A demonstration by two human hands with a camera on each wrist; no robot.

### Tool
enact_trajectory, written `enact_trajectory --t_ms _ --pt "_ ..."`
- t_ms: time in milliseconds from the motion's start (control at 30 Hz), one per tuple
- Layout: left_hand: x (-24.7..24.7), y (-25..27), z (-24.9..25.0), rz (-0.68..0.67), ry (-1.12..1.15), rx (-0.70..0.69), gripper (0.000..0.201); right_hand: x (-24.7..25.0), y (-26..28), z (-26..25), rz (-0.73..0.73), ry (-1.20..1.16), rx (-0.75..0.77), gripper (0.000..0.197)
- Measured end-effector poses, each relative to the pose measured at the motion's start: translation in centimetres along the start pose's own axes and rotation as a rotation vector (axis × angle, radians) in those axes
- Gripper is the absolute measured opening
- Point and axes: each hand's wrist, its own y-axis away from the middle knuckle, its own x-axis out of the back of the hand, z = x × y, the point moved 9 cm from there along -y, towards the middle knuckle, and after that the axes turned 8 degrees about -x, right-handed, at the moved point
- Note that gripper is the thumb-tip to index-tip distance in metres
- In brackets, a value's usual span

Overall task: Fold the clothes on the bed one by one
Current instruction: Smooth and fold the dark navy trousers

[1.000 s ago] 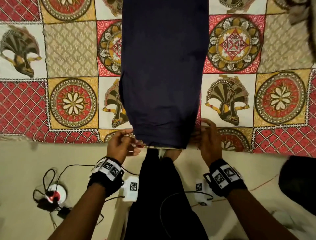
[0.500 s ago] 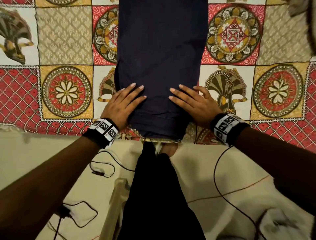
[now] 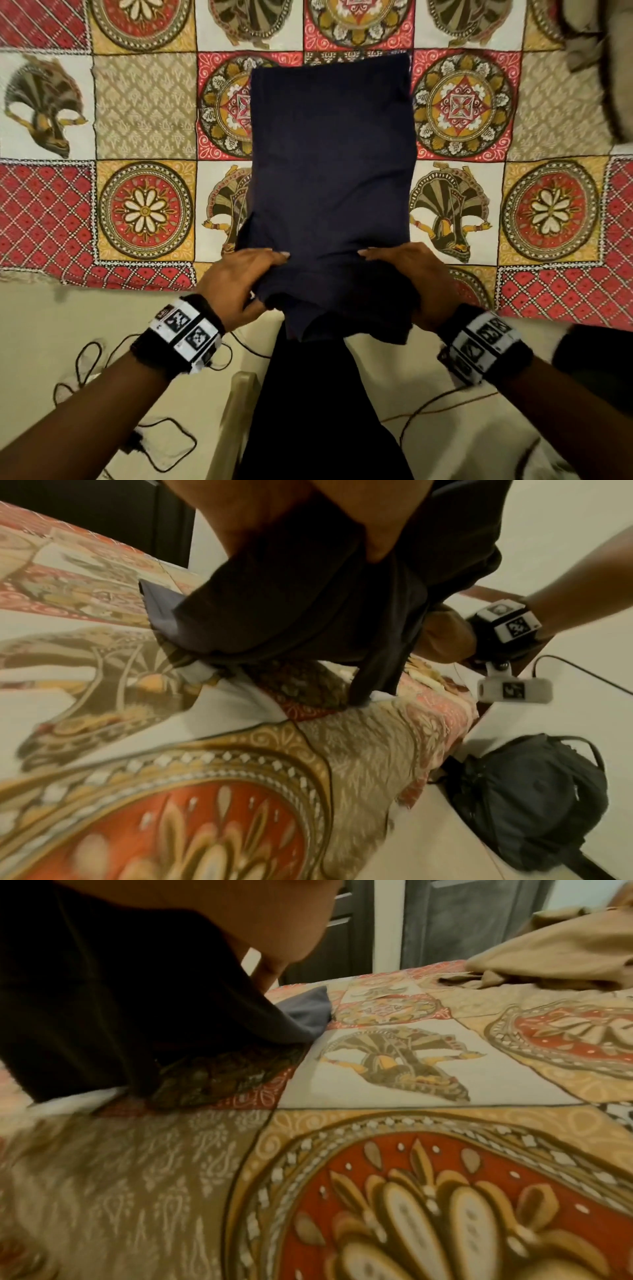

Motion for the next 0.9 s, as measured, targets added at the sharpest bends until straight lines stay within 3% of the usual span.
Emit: enact_trajectory --t_ms 67,167,267,333,400,467,533,567,633,700,833,900 --pt "2.3 -1.4 0.0 0.097 0.046 0.069 0.055 1.7 -1.3 0.5 0.032 -0.152 -0.15 0.047" --pt "6.3 -6.5 -2.5 0.286 0.155 0.164 0.045 6.1 -6.7 0.9 0.243 -0.293 -0.241 0.04" --pt "7.8 -13.0 -10.1 0.405 0.298 0.324 0.044 7.4 -14.6 6.2 0.256 -0.452 -0.458 0.032" --pt "8.3 -15.2 -16.5 0.484 0.324 0.555 0.035 7.6 -19.0 10.2 0.244 -0.426 -0.597 0.038" --pt "7.9 -15.5 -20.6 0.469 0.357 0.743 0.033 9.0 -20.5 11.9 0.315 -0.37 -0.7 0.047" --pt "7.8 -14.6 -20.7 0.431 0.328 0.826 0.041 11.9 -19.0 11.5 0.496 -0.293 -0.712 0.039" --pt "8.8 -13.1 -18.5 0.458 0.183 0.791 0.039 14.5 -16.2 9.2 0.689 -0.151 -0.622 0.035" --pt "9.7 -12.6 -16.7 0.478 0.069 0.72 0.037 14.9 -15.2 7.4 0.714 -0.055 -0.551 0.034" --pt "11.1 -12.2 -11.7 0.495 -0.15 0.5 0.03 12.3 -14.1 4.7 0.57 0.134 -0.46 0.035" --pt "10.0 -12.7 -8.1 0.441 -0.229 0.324 0.021 8.9 -13.6 2.8 0.402 0.254 -0.409 0.04" --pt "5.7 -14.6 -5.3 0.32 -0.177 0.149 0.023 5.0 -14.0 0.3 0.394 0.286 -0.131 0.026" --pt "4.8 -15.8 -5.5 0.321 -0.14 0.104 0.029 3.8 -14.9 0.2 0.389 0.277 -0.074 0.027"
